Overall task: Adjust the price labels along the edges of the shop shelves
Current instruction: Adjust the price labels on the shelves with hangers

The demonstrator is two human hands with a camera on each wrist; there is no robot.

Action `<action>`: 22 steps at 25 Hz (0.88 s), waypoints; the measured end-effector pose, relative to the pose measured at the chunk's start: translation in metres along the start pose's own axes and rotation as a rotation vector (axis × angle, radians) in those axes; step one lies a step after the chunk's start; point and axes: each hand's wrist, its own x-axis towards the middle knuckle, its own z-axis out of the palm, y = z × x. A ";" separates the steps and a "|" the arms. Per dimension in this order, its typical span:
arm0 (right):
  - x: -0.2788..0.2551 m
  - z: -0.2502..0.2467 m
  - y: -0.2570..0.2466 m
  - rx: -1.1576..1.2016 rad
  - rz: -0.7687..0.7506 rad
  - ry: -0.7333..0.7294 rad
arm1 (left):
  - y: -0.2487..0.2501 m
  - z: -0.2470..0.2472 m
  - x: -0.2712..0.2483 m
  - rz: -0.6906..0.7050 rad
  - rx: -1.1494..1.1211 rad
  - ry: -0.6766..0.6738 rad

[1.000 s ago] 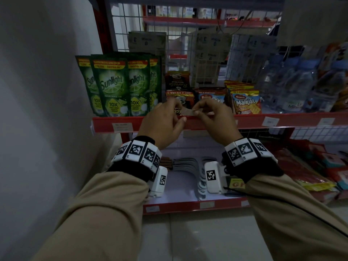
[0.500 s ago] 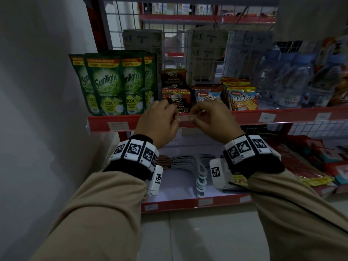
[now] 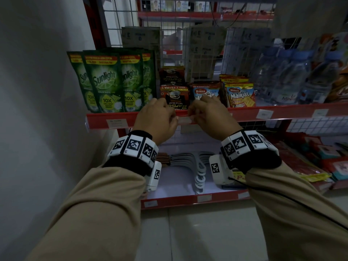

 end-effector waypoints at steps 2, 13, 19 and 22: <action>0.000 0.001 0.000 -0.029 -0.001 -0.008 | 0.000 -0.001 -0.001 -0.005 -0.005 0.004; -0.007 -0.008 0.010 0.013 -0.027 0.083 | 0.001 -0.003 -0.002 0.058 0.012 0.064; -0.022 -0.023 0.044 -0.071 0.056 0.113 | 0.034 0.013 0.005 0.144 -0.008 0.127; -0.029 -0.028 0.062 -0.086 0.095 0.128 | 0.058 0.026 0.009 0.191 0.006 0.107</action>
